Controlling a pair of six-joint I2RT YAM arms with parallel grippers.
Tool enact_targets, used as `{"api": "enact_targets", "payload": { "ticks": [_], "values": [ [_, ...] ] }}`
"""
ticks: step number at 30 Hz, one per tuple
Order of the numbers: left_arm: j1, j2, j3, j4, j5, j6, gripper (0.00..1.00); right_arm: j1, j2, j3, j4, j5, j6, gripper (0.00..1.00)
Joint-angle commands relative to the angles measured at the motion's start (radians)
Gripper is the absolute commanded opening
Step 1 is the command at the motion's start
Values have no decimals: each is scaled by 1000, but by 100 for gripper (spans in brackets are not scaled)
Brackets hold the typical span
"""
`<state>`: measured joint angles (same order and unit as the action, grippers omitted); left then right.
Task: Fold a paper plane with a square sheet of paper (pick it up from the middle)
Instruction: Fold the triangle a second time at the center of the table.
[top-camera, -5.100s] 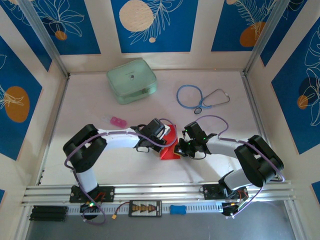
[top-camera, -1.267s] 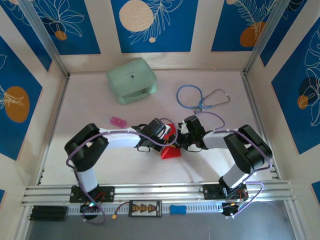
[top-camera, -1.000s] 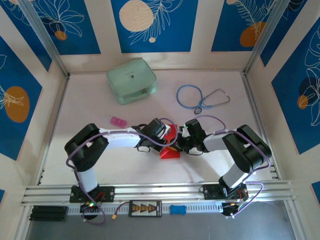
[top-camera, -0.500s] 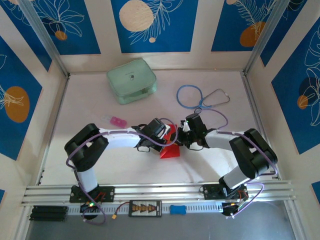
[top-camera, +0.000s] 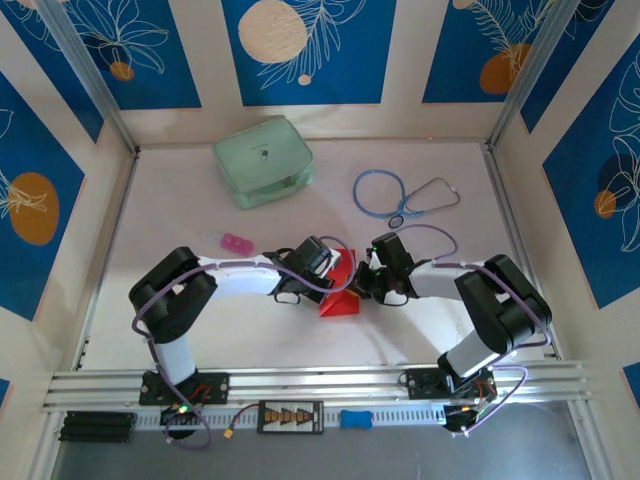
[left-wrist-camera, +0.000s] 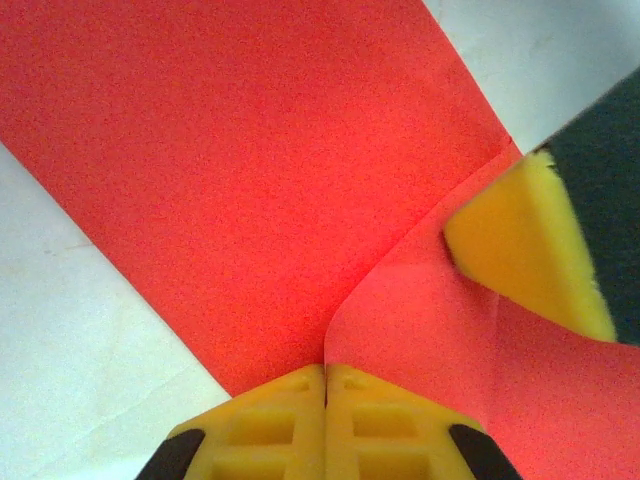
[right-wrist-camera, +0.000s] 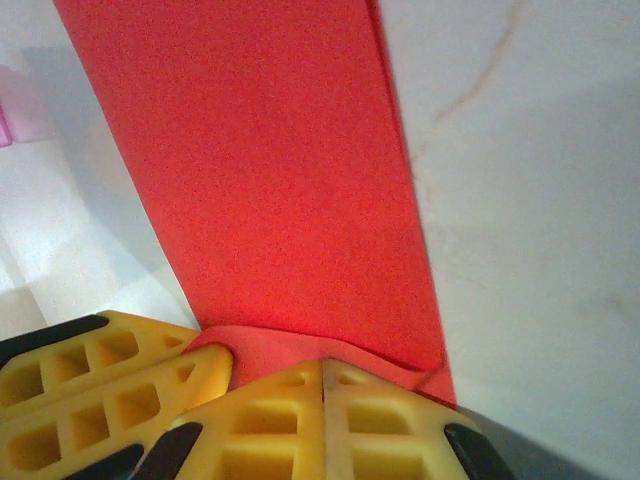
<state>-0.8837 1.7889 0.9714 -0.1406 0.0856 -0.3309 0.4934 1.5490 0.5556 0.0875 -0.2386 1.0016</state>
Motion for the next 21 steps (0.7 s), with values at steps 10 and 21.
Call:
{"api": "enact_targets", "payload": {
  "ticks": [10, 21],
  "values": [
    [12, 13, -19, -34, 11, 15, 0, -28, 34, -5, -71, 73, 2, 1],
    [12, 13, -24, -33, 11, 13, 0, -106, -32, -62, 23, 25, 52, 2]
  ]
}}
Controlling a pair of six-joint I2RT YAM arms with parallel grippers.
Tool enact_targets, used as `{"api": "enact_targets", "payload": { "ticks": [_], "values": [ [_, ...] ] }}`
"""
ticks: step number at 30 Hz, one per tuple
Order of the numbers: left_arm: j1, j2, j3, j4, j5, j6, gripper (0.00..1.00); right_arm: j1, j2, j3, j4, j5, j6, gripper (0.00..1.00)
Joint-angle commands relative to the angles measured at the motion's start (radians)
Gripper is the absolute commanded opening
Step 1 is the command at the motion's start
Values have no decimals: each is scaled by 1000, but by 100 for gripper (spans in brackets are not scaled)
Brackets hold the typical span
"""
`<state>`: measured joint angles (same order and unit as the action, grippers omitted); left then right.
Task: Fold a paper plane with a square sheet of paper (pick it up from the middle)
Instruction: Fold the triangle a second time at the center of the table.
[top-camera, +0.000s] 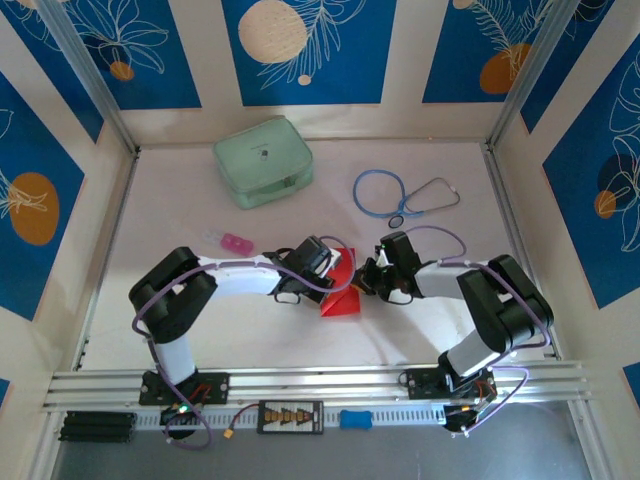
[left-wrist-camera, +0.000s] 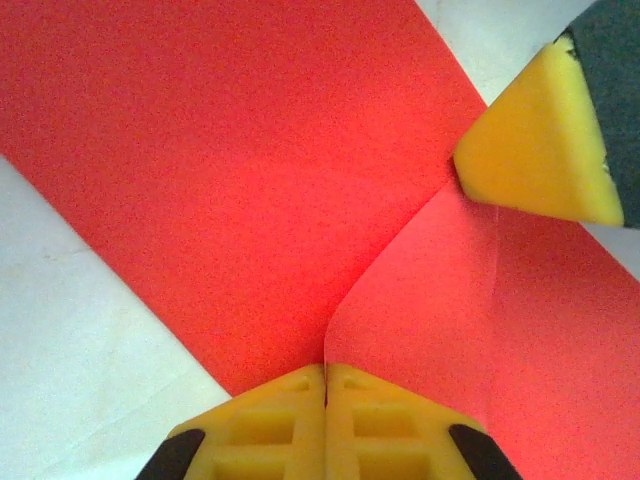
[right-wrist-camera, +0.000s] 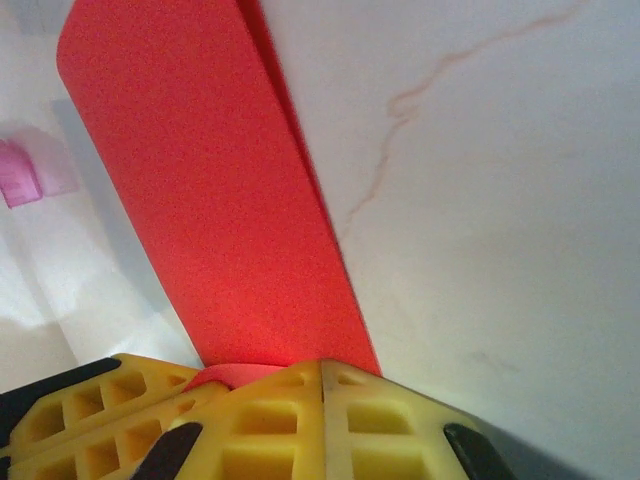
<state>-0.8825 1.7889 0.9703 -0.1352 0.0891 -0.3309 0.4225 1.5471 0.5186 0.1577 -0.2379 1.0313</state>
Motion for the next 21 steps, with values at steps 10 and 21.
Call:
{"api": "enact_targets", "payload": {
  "ticks": [10, 21],
  "values": [
    [12, 9, -24, -37, 8, 12, 0, 21, -163, 25, -100, -27, -26, 3],
    [11, 7, -21, -44, 8, 13, 0, 99, -19, 75, -33, -78, -10, 1]
  ]
}}
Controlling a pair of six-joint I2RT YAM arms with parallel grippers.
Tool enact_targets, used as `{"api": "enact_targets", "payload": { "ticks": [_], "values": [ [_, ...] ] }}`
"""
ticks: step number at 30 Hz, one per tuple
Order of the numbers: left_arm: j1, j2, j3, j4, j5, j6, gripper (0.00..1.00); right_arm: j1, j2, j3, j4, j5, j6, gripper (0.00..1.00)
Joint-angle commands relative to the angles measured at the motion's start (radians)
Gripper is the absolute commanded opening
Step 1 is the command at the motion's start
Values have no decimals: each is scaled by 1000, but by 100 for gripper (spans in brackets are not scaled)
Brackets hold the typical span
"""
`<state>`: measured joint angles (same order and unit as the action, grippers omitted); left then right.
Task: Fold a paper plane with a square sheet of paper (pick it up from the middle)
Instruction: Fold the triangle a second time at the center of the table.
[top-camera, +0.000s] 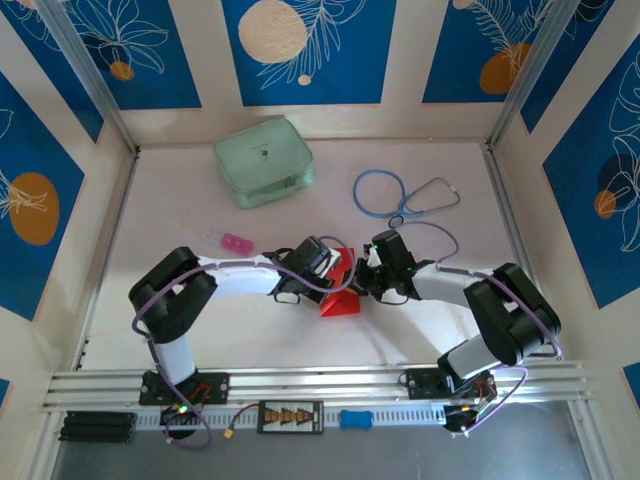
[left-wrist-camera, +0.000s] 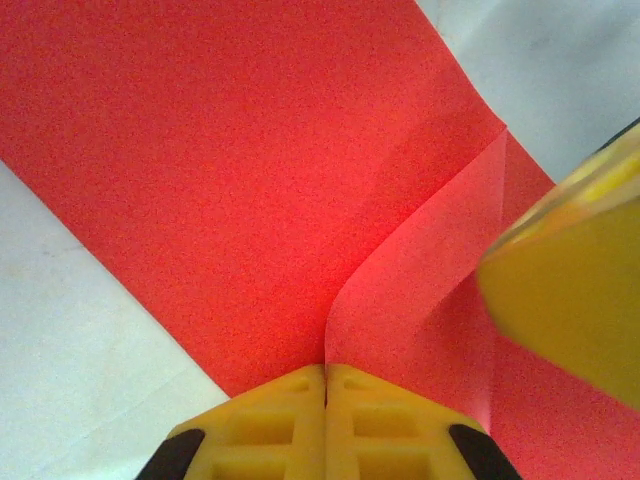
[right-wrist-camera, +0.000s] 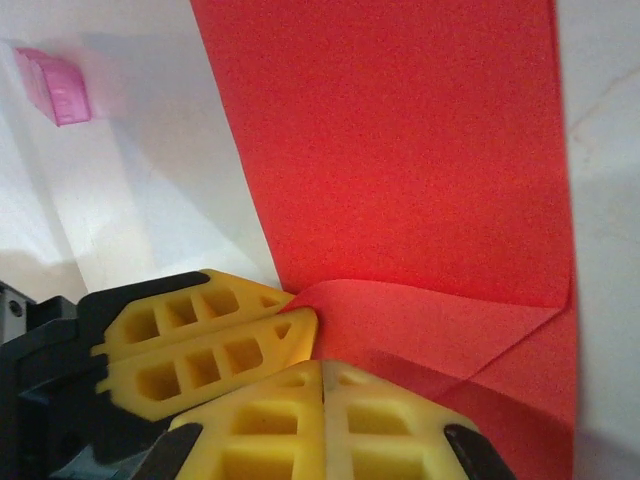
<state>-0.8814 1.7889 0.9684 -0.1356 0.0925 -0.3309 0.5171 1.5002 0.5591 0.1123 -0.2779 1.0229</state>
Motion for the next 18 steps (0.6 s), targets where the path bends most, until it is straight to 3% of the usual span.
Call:
{"api": "enact_targets", "payload": {
  "ticks": [1, 13, 17, 18],
  "values": [
    [10, 6, -20, -44, 3, 13, 0, 6, 41, 38, 10, -42, -8, 1],
    [10, -8, -1, -62, 4, 3, 0, -19, 111, -72, 28, 7, -11, 0],
    [10, -47, 32, -119, -11, -25, 17, -26, 121, -78, 36, 4, -23, 0],
    [11, -66, 40, -141, -25, -35, 27, -28, 122, -75, 34, 5, -26, 0]
  ]
}}
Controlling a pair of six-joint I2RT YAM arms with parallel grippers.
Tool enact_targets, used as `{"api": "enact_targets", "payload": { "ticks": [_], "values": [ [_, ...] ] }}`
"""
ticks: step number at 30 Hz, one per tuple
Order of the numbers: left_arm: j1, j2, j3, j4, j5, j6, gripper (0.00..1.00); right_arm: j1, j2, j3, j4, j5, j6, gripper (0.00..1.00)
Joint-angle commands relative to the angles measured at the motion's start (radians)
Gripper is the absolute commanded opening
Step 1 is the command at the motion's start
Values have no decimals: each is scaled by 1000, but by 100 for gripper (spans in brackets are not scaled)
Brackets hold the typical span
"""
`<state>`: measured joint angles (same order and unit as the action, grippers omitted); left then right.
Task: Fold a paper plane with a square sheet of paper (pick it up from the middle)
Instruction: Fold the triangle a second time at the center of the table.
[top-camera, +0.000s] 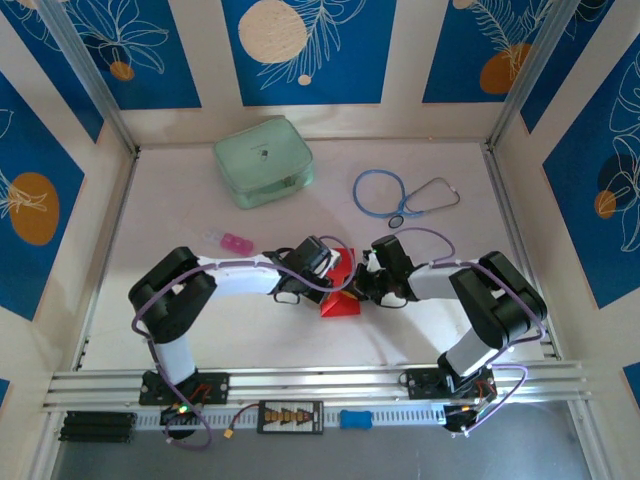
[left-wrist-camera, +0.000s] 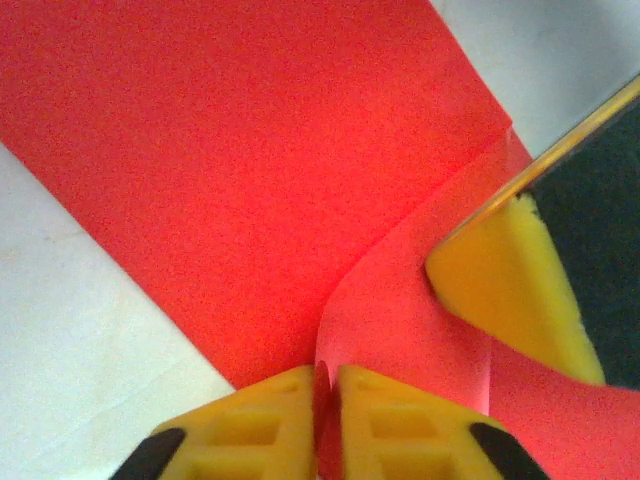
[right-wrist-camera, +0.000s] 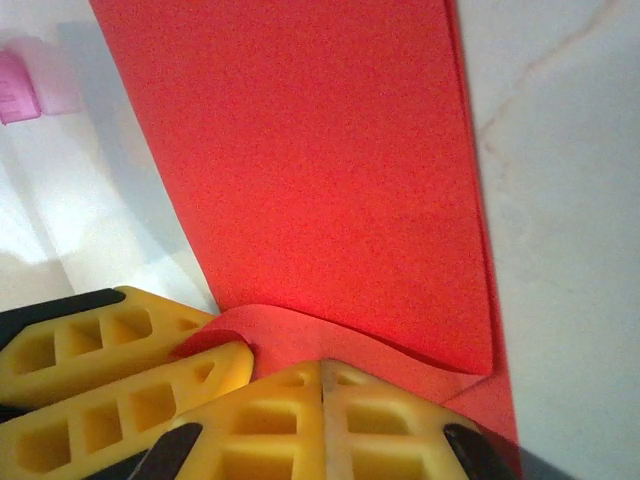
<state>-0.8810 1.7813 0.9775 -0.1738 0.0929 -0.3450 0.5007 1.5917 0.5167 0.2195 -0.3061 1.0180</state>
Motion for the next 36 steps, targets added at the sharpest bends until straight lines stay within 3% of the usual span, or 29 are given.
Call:
{"api": "enact_targets", "payload": {
  "ticks": [1, 5, 7, 11, 14, 23, 36],
  "values": [
    [10, -75, 36, -120, -40, -29, 36, -11, 33, -30, -77, 33, -23, 0],
    [10, -149, 41, -162, -58, -90, 44, -12, 31, -18, -102, 45, -29, 0],
    [10, -179, 22, -130, 1, -120, 36, -13, 28, -18, -107, 48, -30, 0],
    [8, -200, -20, -22, 177, -178, 9, -14, 22, -14, -110, 44, -30, 0],
    [6, -173, -23, 34, 275, -209, 2, -14, 20, -12, -117, 45, -33, 0],
    [5, -55, -19, 84, 398, -243, 0, -16, 24, -9, -120, 38, -38, 0],
    [6, 11, -54, 94, 372, -241, 0, -16, 16, -13, -125, 41, -37, 0]
  ]
}}
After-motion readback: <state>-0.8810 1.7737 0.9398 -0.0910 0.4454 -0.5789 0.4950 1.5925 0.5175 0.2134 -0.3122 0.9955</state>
